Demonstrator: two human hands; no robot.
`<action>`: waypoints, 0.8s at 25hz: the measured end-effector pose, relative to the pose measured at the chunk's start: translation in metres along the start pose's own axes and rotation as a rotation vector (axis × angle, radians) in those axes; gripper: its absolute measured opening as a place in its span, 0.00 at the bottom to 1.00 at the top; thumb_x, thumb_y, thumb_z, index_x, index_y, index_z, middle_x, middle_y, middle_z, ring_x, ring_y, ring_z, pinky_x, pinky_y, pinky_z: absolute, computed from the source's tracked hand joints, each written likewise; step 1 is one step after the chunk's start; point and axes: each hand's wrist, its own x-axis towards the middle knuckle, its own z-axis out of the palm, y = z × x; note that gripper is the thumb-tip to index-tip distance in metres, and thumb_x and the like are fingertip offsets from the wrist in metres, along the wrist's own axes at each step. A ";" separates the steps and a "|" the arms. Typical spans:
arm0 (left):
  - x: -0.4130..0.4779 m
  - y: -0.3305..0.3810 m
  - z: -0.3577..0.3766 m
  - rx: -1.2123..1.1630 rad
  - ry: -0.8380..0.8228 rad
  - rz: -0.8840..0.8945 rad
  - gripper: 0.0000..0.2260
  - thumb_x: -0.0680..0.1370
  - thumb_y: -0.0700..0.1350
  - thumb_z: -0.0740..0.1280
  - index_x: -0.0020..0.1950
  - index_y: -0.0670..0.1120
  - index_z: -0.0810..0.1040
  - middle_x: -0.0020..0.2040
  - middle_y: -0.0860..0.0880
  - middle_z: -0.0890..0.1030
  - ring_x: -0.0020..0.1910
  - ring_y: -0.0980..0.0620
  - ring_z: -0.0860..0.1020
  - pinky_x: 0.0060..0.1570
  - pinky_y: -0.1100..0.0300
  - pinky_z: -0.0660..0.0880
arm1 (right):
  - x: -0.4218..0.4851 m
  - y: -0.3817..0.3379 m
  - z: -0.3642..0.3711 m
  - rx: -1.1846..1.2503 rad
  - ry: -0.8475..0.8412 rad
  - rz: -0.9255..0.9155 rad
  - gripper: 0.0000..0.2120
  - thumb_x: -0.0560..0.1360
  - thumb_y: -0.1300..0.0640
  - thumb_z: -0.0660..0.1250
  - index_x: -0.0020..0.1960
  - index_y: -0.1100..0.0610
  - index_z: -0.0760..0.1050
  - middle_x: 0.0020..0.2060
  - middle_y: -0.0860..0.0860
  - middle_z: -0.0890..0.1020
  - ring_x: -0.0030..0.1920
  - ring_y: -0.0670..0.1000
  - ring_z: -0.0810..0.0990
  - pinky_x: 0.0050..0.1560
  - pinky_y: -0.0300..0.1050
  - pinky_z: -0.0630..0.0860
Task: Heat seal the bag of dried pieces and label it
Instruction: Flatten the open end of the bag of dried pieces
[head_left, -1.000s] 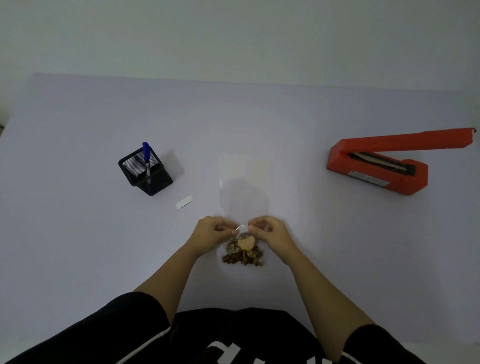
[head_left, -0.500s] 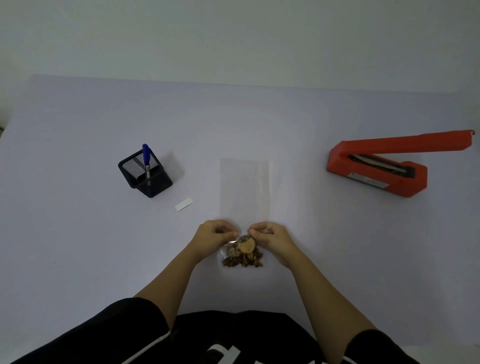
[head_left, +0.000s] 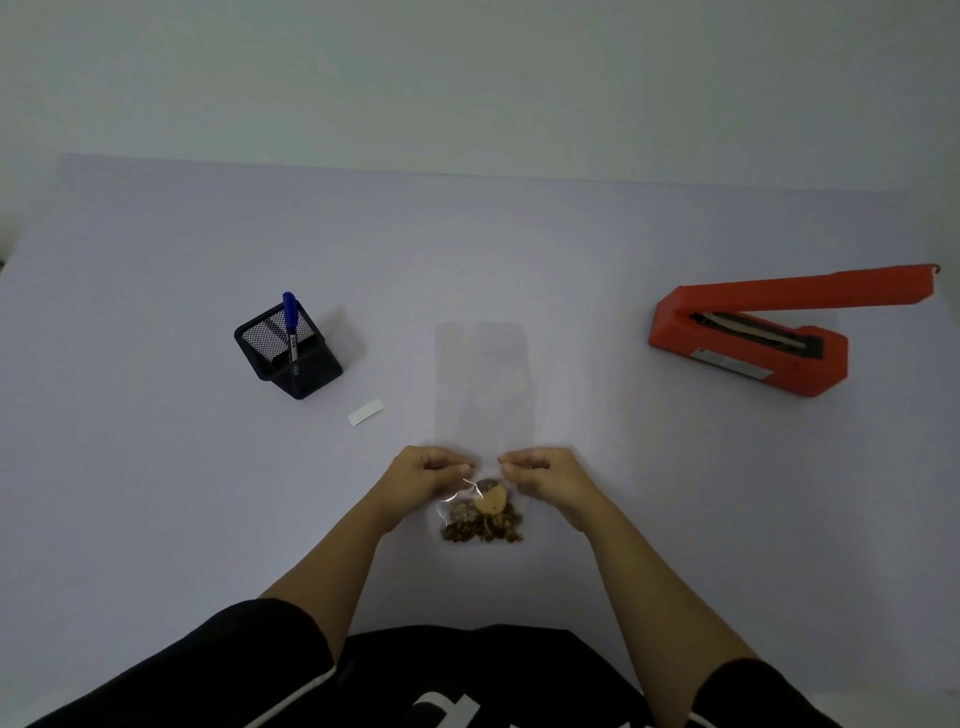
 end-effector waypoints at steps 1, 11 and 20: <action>-0.001 -0.001 -0.001 -0.005 -0.006 0.001 0.09 0.75 0.42 0.68 0.54 0.42 0.82 0.49 0.47 0.83 0.44 0.58 0.82 0.44 0.68 0.77 | 0.000 0.001 0.000 0.004 -0.002 -0.003 0.08 0.72 0.63 0.70 0.51 0.59 0.80 0.44 0.50 0.82 0.46 0.46 0.79 0.42 0.32 0.75; -0.007 -0.009 0.001 0.224 0.193 0.123 0.11 0.71 0.47 0.73 0.52 0.51 0.79 0.39 0.49 0.82 0.41 0.52 0.79 0.44 0.63 0.74 | -0.009 0.009 -0.011 -0.168 0.062 -0.195 0.18 0.67 0.61 0.75 0.55 0.52 0.75 0.43 0.51 0.80 0.44 0.51 0.80 0.44 0.36 0.78; 0.002 -0.008 0.029 0.522 0.439 0.181 0.27 0.70 0.43 0.73 0.66 0.44 0.65 0.52 0.46 0.72 0.50 0.49 0.73 0.47 0.63 0.70 | -0.011 0.009 0.009 -0.542 0.254 -0.354 0.08 0.70 0.60 0.69 0.46 0.52 0.74 0.44 0.50 0.75 0.43 0.48 0.76 0.43 0.43 0.73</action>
